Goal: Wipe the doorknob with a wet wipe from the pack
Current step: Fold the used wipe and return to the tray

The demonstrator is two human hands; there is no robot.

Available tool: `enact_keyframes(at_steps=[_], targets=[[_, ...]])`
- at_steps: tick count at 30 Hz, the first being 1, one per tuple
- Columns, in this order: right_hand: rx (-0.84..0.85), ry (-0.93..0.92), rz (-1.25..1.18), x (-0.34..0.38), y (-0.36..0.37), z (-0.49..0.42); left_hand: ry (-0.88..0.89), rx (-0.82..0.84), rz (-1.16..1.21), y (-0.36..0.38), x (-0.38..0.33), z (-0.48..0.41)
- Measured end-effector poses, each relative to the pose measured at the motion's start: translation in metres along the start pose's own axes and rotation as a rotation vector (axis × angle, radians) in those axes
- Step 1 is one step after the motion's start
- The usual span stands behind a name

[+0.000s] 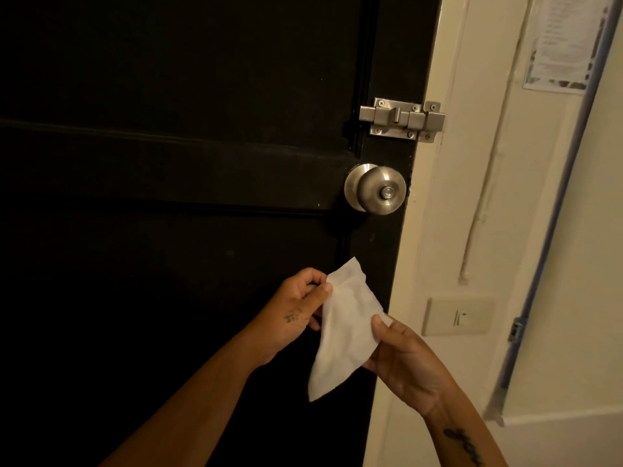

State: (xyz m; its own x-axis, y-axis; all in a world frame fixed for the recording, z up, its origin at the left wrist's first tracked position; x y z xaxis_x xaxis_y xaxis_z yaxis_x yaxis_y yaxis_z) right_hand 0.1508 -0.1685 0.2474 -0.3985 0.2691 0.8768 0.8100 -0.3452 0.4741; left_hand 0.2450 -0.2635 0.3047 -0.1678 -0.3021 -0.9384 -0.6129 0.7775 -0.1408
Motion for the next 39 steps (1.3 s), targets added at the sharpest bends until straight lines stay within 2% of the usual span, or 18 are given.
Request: enact_keyframes(at_steps=[4,9,11,16,21,25,30,35,39], targets=[[-0.077,-0.088,0.056,0.008,-0.011,0.005,-0.044,0.01,0.023,0.01,0.009,0.0],[-0.23,-0.225,0.306,0.032,-0.034,0.022,-0.191,0.153,0.326,0.046,0.028,0.011],[-0.264,-0.256,0.381,0.041,-0.044,0.031,-0.218,0.226,0.369,0.065,0.036,0.014],[-0.361,-0.254,0.36,0.053,-0.08,0.052,-0.189,0.317,0.385,0.11,0.051,0.013],[-0.576,-0.217,0.231,0.055,-0.132,0.078,-0.165,0.405,0.157,0.161,0.066,0.004],[-0.703,-0.157,0.087,0.055,-0.179,0.105,-0.184,0.432,0.128,0.208,0.081,-0.008],[-0.706,0.068,0.214,0.036,-0.231,0.143,-0.334,0.388,0.13,0.263,0.114,-0.022],[-0.869,-0.037,0.19,0.043,-0.284,0.179,-0.419,0.405,0.18,0.323,0.137,-0.025],[-1.007,-0.052,0.41,0.048,-0.32,0.205,-0.283,0.561,0.072,0.372,0.144,-0.028]])
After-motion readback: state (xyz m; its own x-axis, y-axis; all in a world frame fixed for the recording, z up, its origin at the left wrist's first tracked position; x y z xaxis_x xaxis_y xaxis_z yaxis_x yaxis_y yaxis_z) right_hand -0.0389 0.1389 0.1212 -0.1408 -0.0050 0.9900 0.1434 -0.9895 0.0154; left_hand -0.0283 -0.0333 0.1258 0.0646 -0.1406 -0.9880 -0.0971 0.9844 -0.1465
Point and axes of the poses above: each hand's wrist, its own z-axis away from the middle knuckle, its own y-axis out of the palm, x = y × z, the point moved 7 cm from there along -z, towards the middle knuckle, and after that the axes turned 6 degrees about -x, right-handed, at the moved point
